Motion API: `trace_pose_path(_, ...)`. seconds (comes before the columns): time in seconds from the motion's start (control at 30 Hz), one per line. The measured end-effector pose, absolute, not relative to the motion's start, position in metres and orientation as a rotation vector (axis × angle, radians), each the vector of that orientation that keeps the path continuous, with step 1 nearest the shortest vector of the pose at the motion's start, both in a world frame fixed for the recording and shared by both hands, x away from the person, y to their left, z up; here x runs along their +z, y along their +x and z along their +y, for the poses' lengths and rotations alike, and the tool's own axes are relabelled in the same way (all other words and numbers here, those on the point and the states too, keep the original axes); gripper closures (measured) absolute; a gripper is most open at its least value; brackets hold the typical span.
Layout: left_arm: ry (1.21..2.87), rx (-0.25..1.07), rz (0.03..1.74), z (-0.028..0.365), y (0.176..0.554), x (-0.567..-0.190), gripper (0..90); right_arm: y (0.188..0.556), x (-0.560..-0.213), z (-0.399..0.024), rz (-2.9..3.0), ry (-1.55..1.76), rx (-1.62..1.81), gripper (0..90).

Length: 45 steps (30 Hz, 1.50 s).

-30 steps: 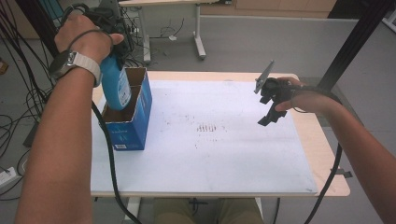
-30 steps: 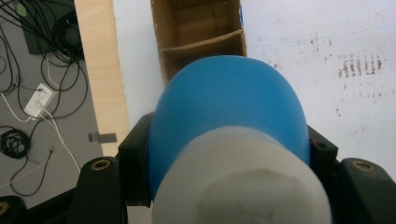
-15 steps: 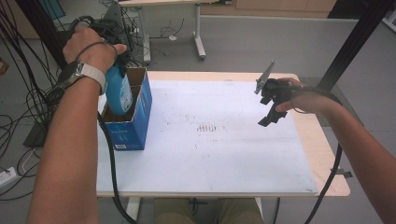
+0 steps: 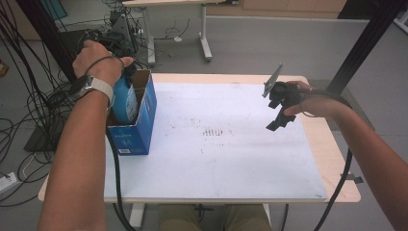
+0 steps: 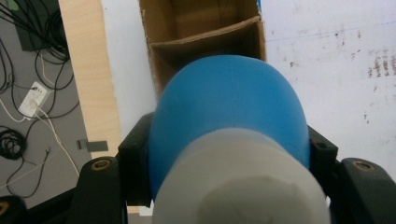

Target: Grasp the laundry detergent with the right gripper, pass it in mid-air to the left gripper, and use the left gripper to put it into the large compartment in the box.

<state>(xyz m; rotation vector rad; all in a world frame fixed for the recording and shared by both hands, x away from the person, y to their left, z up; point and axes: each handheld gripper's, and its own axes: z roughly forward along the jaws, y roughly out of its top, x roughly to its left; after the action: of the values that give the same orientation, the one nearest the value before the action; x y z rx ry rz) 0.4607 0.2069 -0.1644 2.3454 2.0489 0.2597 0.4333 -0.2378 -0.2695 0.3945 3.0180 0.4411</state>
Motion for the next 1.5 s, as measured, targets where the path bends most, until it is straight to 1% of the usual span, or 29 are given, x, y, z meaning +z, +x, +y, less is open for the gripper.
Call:
trace_pose_path(0.57, 2.333, 0.256, 2.063, 0.21, 0.465, -0.195, 37.5, 0.434, -0.274, -0.24, 3.025, 0.415, 0.435, 8.7)
trace_pose_path(1.27, 2.321, 0.292, 2.067, 0.211, 0.467, -0.221, 37.5, 0.434, -0.279, -0.242, 3.034, 0.428, 0.428, 8.7)
trace_pose_path(1.5, 2.319, 0.275, 2.064, 0.211, 0.467, -0.229, 37.5, 0.434, -0.28, -0.241, 3.035, 0.429, 0.424, 8.7)
